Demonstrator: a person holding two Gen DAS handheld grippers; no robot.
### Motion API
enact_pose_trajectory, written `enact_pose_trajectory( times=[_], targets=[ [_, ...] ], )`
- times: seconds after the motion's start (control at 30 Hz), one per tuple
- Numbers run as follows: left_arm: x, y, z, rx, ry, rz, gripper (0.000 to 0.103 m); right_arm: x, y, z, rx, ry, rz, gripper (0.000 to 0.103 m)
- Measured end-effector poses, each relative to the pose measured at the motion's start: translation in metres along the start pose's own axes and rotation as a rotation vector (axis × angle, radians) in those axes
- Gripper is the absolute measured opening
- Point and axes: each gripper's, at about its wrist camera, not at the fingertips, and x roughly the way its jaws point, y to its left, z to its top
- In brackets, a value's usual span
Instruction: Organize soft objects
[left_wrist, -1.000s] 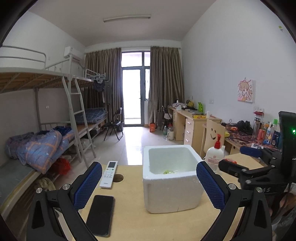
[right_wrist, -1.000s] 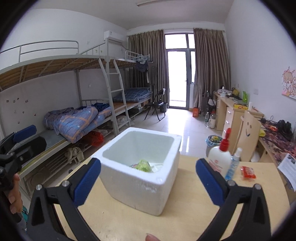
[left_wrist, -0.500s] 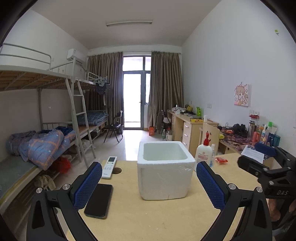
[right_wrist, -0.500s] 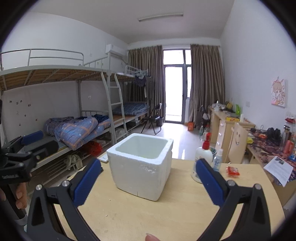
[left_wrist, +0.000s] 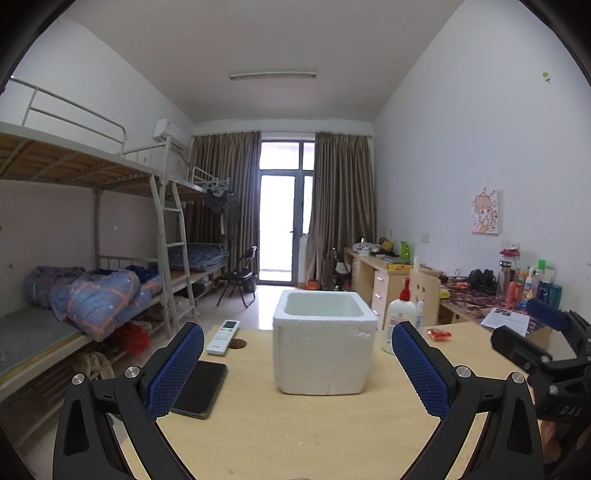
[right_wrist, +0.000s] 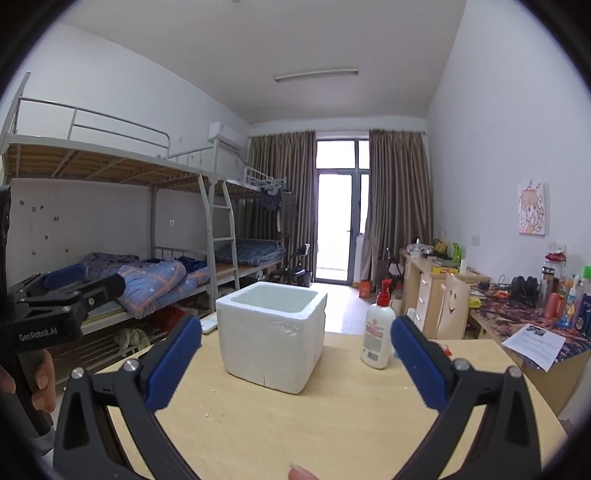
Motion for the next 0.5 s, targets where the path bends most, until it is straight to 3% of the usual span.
enact_pose_trajectory(
  times=[0.23,0.5],
  targets=[
    [-0.007,-0.007,-0.023,-0.026,-0.008,-0.004,0.102,-0.018,0.004,-0.027,-0.012,-0.068,-0.038,0.103],
    [-0.001,-0.012,-0.047,-0.02,0.003,0.023,0.102,-0.013,-0.004,-0.052,0.039,-0.003,-0.037,0.103]
  ],
)
